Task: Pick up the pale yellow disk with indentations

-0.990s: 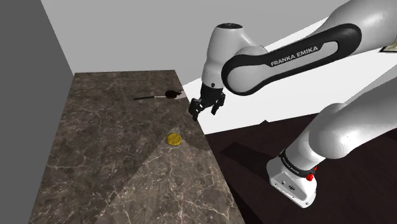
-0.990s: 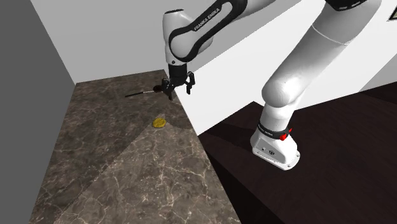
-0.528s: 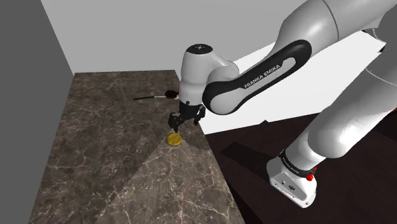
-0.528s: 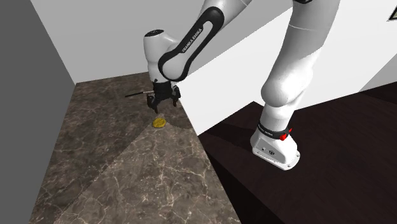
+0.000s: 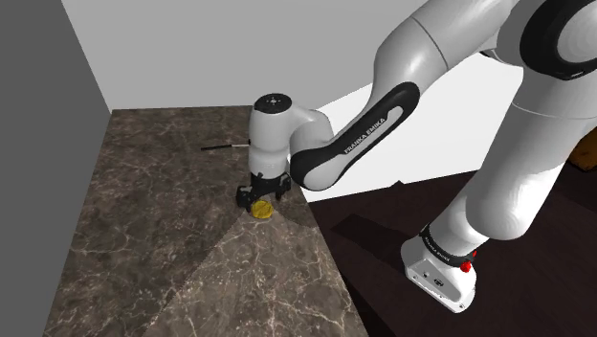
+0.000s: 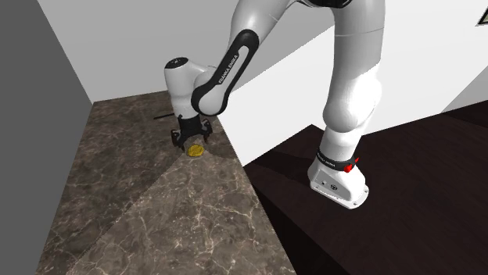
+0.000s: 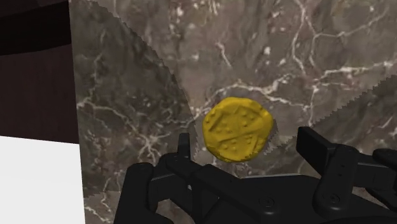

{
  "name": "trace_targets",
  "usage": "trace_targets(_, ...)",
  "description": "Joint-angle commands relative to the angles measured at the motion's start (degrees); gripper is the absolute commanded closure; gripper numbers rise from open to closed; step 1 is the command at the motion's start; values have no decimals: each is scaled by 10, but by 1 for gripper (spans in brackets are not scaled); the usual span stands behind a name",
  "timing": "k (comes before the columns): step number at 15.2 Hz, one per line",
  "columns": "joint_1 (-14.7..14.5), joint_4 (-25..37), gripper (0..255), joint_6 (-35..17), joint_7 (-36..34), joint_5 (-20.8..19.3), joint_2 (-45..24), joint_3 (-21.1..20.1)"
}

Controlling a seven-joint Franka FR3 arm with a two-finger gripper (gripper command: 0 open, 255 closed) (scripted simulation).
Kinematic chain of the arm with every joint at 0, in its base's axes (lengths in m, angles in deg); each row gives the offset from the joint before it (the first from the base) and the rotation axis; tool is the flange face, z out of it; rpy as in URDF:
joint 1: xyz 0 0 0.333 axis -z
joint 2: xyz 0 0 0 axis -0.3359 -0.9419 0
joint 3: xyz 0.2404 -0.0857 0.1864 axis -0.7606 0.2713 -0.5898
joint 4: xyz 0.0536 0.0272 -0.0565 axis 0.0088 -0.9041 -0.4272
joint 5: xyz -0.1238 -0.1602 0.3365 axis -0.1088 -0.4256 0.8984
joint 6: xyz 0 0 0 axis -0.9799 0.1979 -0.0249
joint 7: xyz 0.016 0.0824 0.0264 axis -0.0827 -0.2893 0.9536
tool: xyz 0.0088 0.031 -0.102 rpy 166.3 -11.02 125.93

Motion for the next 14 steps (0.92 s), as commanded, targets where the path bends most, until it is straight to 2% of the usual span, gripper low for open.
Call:
trace_targets(1, -7, 2, 0, -11, -13, -18, -16, 9)
trace_targets(3, -15, 3, 0, -26, -28, -38, -35, 20)
trace_targets(5, -15, 3, 0, -26, -28, -38, -35, 21)
trace_targets(6, -15, 4, 255, -25, -28, -38, -36, 21)
trace_targets(14, -16, 4, 255, -26, -28, -39, -36, 21)
